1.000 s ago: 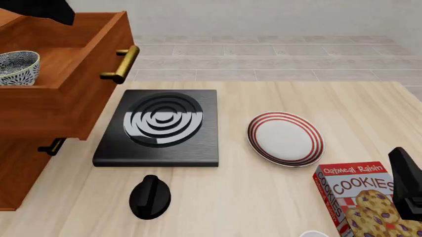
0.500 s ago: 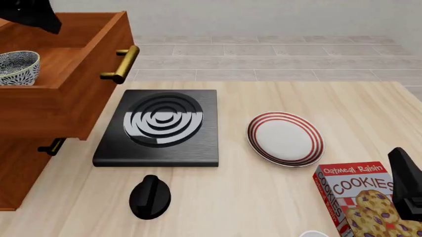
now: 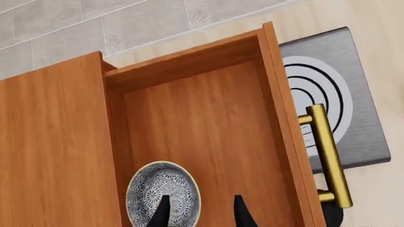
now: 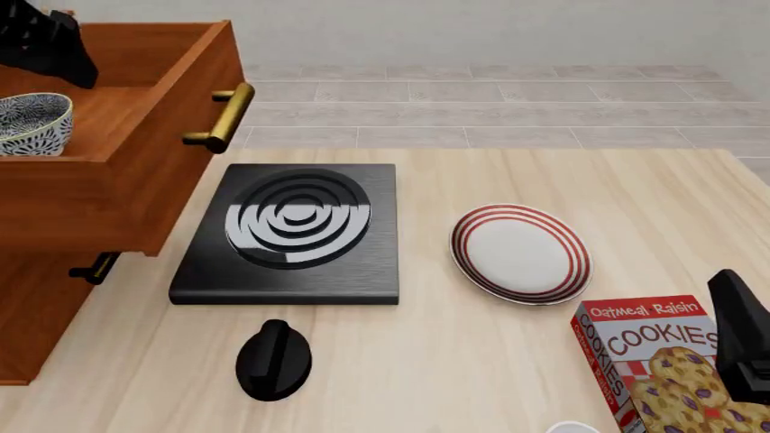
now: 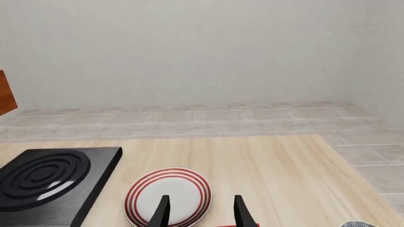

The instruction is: Pick the akita bowl in the top layer of the wooden cabinet and place it on the plate.

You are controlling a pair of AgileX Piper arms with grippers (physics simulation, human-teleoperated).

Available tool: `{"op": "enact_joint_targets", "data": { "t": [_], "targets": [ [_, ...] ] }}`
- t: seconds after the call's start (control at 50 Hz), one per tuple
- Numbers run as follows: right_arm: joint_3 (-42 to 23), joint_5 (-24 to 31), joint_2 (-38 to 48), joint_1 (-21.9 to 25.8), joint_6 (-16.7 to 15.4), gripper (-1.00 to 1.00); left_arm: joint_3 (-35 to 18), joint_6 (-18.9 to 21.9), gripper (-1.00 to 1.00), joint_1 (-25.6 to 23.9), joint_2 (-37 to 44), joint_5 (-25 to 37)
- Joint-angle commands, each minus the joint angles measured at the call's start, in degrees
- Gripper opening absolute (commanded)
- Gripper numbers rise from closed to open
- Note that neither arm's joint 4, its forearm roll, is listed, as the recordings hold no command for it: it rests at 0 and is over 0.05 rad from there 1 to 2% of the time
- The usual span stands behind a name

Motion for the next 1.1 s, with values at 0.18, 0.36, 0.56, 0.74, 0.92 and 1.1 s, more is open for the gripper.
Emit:
{"op": "enact_joint_targets", "data": {
  "t": [0.18,0.36,0.56,0.74,0.92,1.1],
  "targets": [
    [-0.01,-0.05,0.00,-0.02,0.02,1.00,1.74,1.94,1.00,2.87,1.20,0.00],
    [-0.10,-0.04,-0.01,-0.05,0.03,1.00,2.89,1.53,1.00,2.48,0.86,-0.02],
    [-0.14,0.00,-0.01,-0.04,-0.04,1.00,3.44,0.85,1.00,1.95,0.95,-0.01],
    [-0.06,-0.02,-0.01,-0.05,-0.01,1.00,5.00,-0.62,1.00,0.95,0.58,-0.55],
    [-0.01,0.01,0.00,0.00,-0.07,1.00,7.27,-1.32,1.00,0.88,0.11,-2.00],
    [-0.03,0.05,0.00,0.00,-0.09,1.00,10.07,-1.79,1.00,1.48,-0.32,-3.84]
  ]
}}
